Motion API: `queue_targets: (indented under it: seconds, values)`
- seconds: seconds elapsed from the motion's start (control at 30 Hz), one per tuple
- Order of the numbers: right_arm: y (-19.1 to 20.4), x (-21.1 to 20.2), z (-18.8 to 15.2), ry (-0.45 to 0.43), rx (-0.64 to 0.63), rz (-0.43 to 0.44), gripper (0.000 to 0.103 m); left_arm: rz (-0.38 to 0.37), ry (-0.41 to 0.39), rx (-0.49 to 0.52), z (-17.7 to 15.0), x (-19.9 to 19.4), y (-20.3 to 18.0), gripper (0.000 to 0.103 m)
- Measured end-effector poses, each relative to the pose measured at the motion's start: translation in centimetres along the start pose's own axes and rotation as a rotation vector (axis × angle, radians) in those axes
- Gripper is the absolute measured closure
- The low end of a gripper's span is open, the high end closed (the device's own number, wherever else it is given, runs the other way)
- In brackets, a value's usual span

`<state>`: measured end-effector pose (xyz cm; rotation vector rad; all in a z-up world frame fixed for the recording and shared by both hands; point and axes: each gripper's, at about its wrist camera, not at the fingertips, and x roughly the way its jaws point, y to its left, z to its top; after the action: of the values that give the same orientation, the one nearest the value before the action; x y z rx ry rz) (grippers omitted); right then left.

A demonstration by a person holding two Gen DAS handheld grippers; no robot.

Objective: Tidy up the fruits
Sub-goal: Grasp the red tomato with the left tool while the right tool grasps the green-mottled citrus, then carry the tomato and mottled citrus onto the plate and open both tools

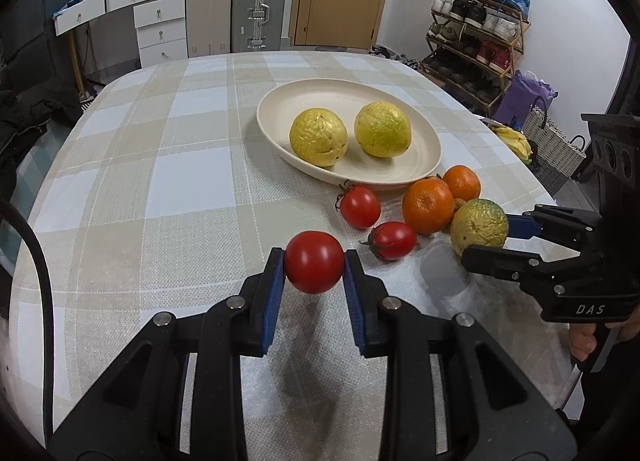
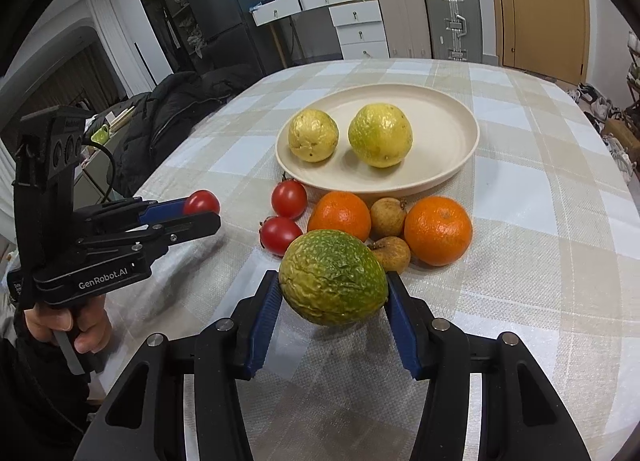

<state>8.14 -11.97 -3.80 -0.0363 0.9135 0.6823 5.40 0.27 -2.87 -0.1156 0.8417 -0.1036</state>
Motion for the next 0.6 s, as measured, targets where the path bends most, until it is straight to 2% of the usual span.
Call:
queue_targets:
  seconds: [0.33,0.6]
  values:
    - [-0.4,-2.5,0.6,-0.121,0.022,0.012,0.050,-0.005,-0.024,-0.004,0.0,-0.5,-0.4,0.077]
    - [-1.2,-3.3,0.9,-0.158,0.052,-0.003,0.050,0.009,-0.047,0.003,0.3,-0.6,-0.8,0.077]
